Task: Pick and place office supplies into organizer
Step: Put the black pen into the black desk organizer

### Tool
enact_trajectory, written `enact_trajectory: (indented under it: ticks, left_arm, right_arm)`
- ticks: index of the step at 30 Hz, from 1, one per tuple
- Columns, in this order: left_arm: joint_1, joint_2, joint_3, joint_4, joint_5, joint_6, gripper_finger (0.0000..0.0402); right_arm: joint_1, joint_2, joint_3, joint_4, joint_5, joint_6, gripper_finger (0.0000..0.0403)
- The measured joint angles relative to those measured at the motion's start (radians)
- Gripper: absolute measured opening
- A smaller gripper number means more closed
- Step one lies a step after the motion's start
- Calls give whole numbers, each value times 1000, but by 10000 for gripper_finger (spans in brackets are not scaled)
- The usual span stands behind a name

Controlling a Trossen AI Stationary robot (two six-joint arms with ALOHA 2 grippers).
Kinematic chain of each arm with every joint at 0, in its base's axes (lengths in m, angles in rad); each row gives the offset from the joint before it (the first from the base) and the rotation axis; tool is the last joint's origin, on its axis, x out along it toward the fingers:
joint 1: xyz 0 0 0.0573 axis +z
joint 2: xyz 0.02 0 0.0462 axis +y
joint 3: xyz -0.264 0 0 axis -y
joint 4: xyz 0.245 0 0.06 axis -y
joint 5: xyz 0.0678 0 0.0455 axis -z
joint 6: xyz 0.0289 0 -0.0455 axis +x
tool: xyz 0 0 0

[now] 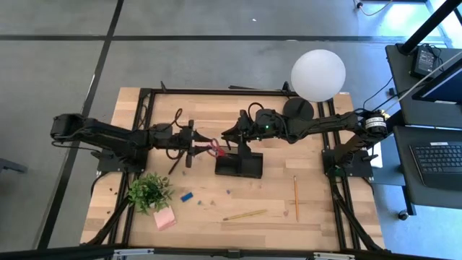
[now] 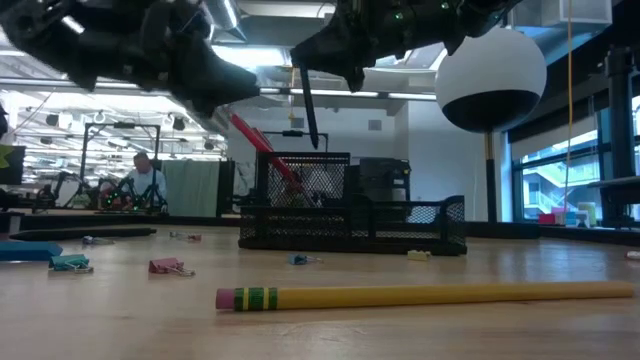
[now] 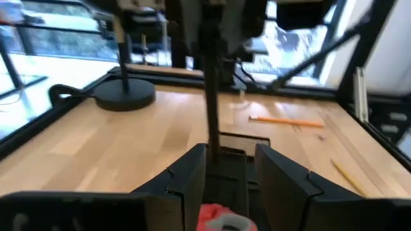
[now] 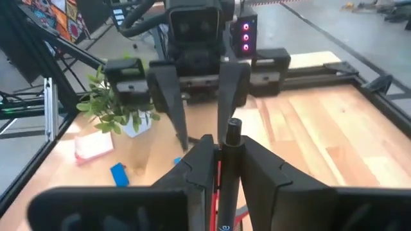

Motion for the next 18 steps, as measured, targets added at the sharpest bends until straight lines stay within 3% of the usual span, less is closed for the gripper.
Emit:
enact_trajectory:
  ticks: [8, 18]
  left_arm:
    - [0, -25, -171, 319, -61, -29, 130]
    - [0, -29, -197, 361, -78, -20, 130]
  right_arm:
    - [0, 62, 0, -3, 2, 15, 58]
    - [0, 115, 0, -7, -1, 32, 66]
